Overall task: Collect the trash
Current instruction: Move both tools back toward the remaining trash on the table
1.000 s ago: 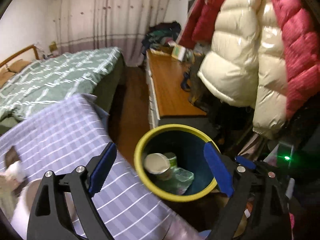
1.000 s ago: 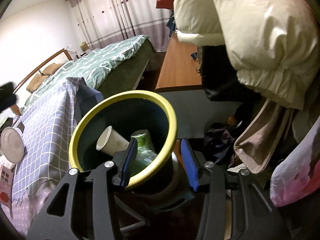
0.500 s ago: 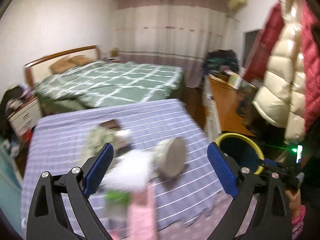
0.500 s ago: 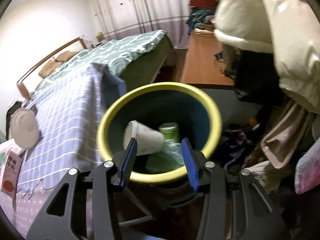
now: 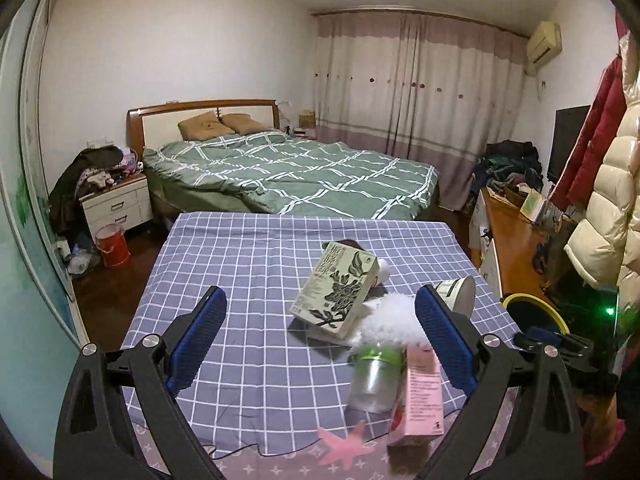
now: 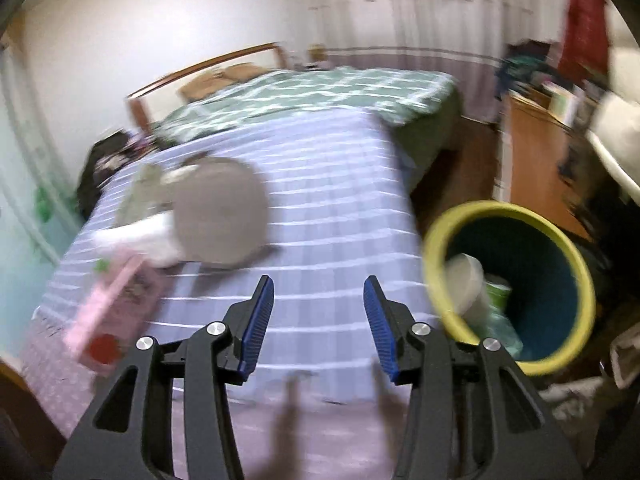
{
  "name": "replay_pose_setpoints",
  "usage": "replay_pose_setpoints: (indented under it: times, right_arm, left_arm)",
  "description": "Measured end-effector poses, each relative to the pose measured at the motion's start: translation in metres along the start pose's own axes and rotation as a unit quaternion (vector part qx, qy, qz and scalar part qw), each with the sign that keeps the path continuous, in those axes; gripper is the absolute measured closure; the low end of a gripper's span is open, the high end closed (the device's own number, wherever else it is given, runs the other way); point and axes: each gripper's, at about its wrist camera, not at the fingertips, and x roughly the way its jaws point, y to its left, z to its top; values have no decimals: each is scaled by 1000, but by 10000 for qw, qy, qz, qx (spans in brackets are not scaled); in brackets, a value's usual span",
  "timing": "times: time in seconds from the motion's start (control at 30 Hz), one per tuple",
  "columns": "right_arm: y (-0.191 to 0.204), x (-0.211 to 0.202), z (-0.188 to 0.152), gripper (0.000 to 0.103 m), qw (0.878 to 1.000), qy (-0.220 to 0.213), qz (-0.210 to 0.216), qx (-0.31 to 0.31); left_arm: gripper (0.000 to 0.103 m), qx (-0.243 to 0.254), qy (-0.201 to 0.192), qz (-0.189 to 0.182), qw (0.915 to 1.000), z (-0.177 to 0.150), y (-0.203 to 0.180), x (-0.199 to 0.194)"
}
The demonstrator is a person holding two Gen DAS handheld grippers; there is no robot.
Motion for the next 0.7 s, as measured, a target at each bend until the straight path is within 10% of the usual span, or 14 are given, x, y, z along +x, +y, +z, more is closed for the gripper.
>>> replay_pose_setpoints:
  times: [0.3, 0.7]
  right_arm:
    - [106, 6, 19, 48, 9862, -266, 627, -1509]
    - [167, 49, 16, 42, 9455, -241, 163, -3243]
  left_arm:
    - [9, -87, 36, 53, 9999, -5, 13, -1]
    - [9, -54, 114, -49, 9999, -8, 9, 2]
